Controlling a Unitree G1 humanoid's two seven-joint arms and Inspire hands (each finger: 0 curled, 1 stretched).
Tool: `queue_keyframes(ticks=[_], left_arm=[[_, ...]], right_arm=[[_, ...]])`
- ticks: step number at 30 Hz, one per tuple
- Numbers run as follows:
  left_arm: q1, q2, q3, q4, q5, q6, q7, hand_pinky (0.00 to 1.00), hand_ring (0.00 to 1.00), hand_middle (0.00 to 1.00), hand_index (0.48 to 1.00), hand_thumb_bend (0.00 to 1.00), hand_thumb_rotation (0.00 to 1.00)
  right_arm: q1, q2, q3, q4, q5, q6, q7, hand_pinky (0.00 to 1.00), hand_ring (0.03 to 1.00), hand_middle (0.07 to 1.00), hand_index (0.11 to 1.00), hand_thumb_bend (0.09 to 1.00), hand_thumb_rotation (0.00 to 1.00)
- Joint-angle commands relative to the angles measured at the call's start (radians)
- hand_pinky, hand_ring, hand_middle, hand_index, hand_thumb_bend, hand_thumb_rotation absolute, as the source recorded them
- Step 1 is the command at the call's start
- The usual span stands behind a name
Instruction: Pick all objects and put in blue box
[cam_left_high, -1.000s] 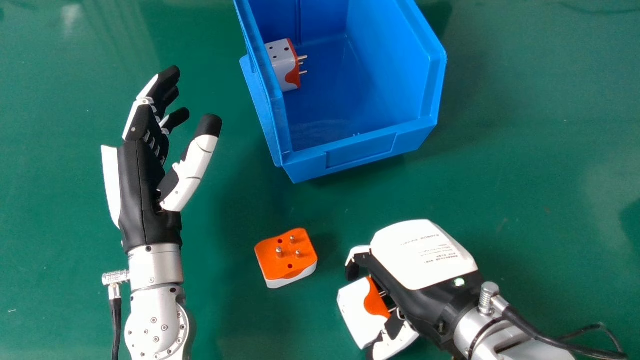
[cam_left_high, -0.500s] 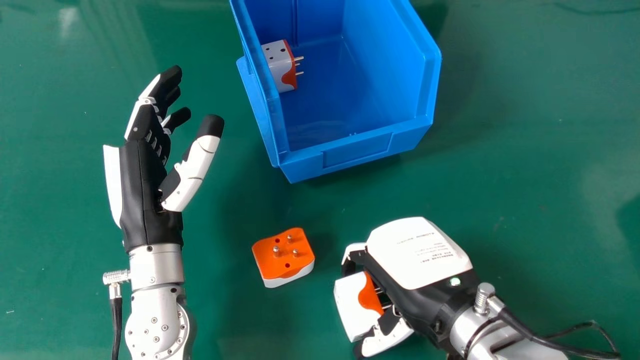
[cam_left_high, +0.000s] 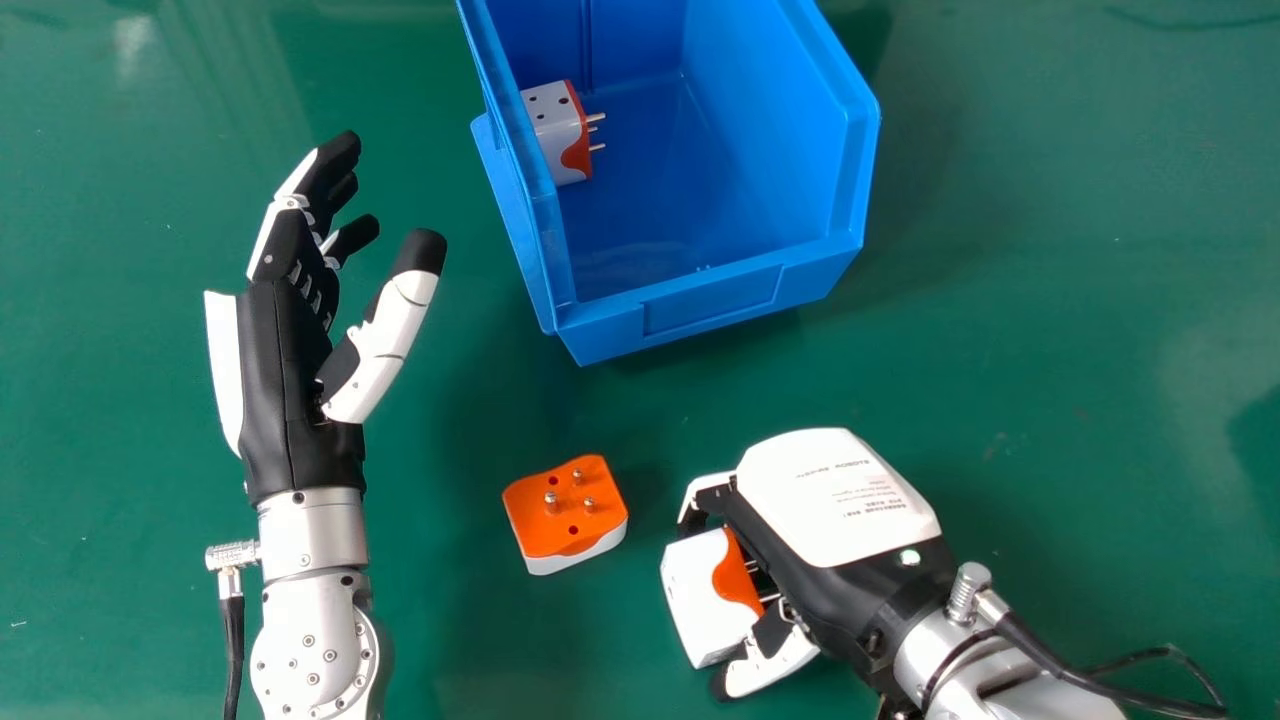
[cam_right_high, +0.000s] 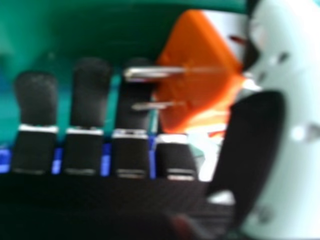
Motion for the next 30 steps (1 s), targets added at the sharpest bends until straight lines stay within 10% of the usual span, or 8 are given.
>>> queue_keyframes(ticks=[1, 30], left_arm=[[0.002, -0.007, -0.005, -0.011, 0.006, -0.011, 0.007, 0.81, 0.88, 0.87, 0.806, 0.77, 0.53], [0.007, -0.004, -0.009, -0.006, 0.001, -0.017, 0.01, 0.8, 0.88, 0.87, 0.805, 0.75, 0.52]], right_arm=[[0.012, -0.006, 0.014, 0.031, 0.027, -0.018, 0.019, 0.1, 0.176, 0.478, 0.508, 0.532, 0.02], [0.036, -0.019, -0.02, -0.012, 0.083, -0.057, -0.121, 0.1, 0.179, 0.47, 0.489, 0.524, 0.0]])
